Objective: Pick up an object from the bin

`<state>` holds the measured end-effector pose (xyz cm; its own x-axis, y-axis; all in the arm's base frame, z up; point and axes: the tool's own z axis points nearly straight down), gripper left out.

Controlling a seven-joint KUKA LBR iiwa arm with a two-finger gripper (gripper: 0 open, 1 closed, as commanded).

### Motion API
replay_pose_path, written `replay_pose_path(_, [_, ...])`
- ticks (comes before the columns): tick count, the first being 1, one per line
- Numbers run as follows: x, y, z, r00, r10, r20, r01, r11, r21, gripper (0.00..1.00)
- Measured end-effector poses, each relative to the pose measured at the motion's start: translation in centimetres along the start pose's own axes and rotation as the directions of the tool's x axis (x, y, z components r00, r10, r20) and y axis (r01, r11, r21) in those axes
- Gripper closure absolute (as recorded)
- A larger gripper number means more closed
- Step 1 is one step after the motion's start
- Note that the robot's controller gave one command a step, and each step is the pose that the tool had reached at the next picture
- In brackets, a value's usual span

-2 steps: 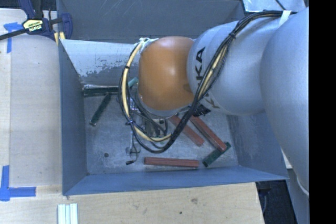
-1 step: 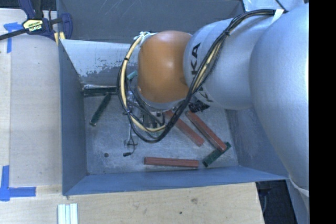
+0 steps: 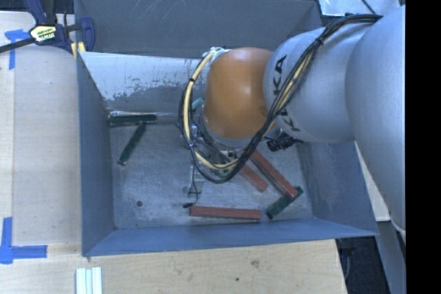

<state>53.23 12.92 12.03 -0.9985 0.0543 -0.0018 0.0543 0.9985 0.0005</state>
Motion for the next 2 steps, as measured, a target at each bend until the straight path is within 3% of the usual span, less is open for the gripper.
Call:
replay_pose_path(1, [2.8,-1.5,5.0,0.946,-0.323,-0.005,0.323,0.946,-0.001,0.0])
replay_pose_path(2, [2.7,-3.4,4.4,0.953,-0.304,-0.002,0.304,0.953,-0.001,0.0])
